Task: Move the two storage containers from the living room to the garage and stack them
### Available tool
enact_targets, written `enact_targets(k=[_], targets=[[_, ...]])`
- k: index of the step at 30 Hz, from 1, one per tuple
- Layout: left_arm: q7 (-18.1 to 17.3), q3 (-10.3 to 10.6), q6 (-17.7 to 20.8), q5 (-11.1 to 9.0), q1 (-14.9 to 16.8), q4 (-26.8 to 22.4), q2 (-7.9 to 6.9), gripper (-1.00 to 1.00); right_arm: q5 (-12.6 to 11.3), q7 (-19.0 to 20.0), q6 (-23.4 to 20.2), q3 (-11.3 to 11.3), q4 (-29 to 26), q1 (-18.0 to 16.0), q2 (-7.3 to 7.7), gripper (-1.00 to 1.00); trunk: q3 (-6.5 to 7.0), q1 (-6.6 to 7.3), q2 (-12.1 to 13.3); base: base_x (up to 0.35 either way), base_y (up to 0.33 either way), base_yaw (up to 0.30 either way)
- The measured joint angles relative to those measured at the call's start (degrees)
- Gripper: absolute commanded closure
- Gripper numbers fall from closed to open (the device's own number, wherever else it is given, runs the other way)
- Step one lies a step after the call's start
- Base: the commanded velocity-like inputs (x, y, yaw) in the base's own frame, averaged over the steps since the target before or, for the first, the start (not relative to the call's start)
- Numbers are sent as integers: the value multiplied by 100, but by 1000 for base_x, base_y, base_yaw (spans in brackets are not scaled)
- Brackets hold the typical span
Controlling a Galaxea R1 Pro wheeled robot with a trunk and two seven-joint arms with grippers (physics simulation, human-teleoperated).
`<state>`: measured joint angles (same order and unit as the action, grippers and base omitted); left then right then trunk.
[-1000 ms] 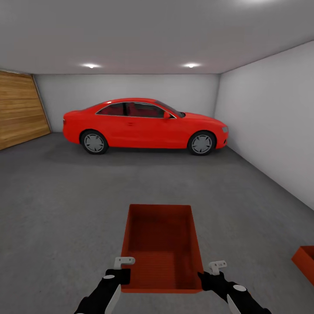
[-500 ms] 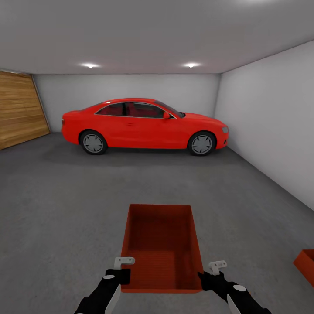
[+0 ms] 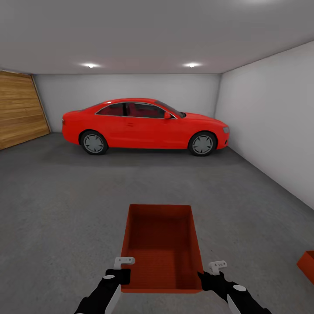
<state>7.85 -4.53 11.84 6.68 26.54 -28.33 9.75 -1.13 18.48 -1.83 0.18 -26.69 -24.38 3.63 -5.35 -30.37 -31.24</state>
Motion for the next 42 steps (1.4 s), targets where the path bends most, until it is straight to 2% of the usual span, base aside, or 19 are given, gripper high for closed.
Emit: enact_targets(k=[34, 42], targets=[[0, -1, 0, 0, 0, 0, 0, 100, 1, 0, 0, -1, 0, 0, 0, 100, 0, 0, 0, 2, -14, 0], [0, 4, 0, -3, 0, 0, -1, 100, -2, 0, 0, 1, 0, 0, 0, 100, 0, 3, -1, 230, 0, 0]])
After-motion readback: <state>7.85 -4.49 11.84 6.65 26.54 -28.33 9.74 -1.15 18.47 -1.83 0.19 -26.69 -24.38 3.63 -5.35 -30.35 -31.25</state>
